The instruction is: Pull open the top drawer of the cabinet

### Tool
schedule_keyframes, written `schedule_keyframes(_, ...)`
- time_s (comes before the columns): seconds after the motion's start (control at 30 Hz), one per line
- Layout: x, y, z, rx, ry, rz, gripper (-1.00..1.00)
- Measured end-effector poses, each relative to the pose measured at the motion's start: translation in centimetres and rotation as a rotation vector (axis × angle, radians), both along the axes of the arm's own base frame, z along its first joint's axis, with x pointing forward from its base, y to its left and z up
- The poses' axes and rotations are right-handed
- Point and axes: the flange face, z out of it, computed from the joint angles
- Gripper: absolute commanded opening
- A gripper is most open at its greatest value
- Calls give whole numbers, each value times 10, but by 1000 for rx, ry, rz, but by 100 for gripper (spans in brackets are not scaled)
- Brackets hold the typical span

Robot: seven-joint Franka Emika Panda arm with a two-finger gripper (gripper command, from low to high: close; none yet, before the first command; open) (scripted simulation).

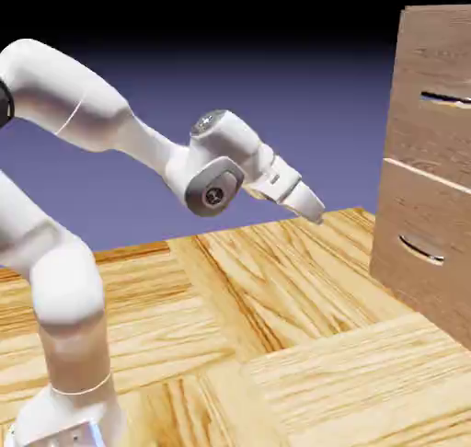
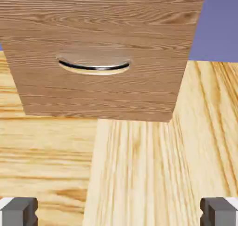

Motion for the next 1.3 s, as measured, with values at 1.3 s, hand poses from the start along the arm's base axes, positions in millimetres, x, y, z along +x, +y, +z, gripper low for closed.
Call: schedule_keyframes(1.3,-43,27,307,-2215,-702,1132,0)
